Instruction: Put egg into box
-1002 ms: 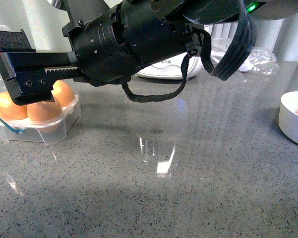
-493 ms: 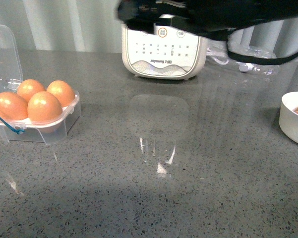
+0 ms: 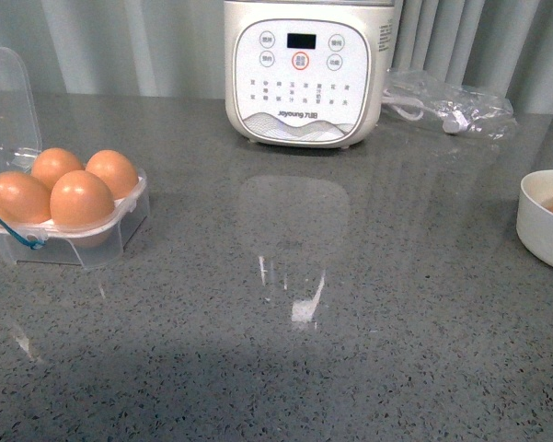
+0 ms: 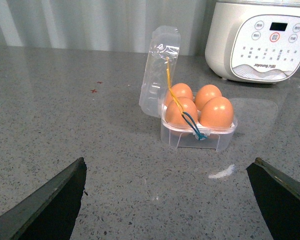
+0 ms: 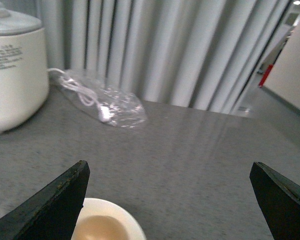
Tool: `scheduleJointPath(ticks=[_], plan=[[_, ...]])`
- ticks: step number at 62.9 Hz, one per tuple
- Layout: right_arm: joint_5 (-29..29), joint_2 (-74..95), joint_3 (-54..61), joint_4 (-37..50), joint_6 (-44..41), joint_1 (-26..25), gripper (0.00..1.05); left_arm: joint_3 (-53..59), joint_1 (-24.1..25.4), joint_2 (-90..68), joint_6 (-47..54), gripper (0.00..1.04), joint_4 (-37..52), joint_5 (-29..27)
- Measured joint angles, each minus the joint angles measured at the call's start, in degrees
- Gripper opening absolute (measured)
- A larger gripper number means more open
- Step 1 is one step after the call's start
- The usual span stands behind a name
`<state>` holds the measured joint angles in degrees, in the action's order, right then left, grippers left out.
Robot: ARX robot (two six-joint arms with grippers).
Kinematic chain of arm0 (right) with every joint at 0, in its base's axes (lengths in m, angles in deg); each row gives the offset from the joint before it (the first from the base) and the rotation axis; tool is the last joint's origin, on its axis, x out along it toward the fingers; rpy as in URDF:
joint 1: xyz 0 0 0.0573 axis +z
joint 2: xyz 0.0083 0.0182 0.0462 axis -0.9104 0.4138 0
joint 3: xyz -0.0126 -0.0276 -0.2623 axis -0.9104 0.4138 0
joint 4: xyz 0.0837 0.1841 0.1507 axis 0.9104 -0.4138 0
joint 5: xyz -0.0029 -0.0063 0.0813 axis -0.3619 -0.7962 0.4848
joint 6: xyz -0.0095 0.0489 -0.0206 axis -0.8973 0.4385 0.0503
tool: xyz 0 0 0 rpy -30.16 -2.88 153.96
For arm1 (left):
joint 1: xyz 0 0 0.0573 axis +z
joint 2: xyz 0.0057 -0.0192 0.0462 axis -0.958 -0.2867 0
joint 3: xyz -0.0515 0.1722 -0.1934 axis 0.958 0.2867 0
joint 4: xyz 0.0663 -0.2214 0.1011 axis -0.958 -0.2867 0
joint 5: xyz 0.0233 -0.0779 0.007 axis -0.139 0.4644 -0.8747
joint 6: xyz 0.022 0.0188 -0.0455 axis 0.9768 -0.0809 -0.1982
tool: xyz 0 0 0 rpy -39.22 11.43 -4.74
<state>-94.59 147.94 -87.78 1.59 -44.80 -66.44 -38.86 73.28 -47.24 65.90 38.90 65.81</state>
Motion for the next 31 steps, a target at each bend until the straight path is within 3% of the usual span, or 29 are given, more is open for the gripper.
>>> scheduleJointPath(ticks=[10,12,17,28,31], plan=[[1.05,-7.34,4.39,0.72,-5.2,-4.7,0.97,0.0,0.0,0.0,0.0,0.98,0.0,0.02],[6.99,-9.99,4.42,-4.04,-2.47,-6.29,0.9,0.0,0.0,0.0,0.0,0.98,0.0,0.0],[15.1,-16.22,6.69,-12.09,5.14,-7.56,0.76,0.0,0.0,0.0,0.0,0.98,0.0,0.0],[15.06,-27.58,13.09,-17.79,11.8,-6.51,0.46,0.0,0.0,0.0,0.0,0.98,0.0,0.0],[14.05,-30.08,14.78,-17.77,12.66,-5.75,0.33,0.0,0.0,0.02,0.0,0.98,0.0,0.0]])
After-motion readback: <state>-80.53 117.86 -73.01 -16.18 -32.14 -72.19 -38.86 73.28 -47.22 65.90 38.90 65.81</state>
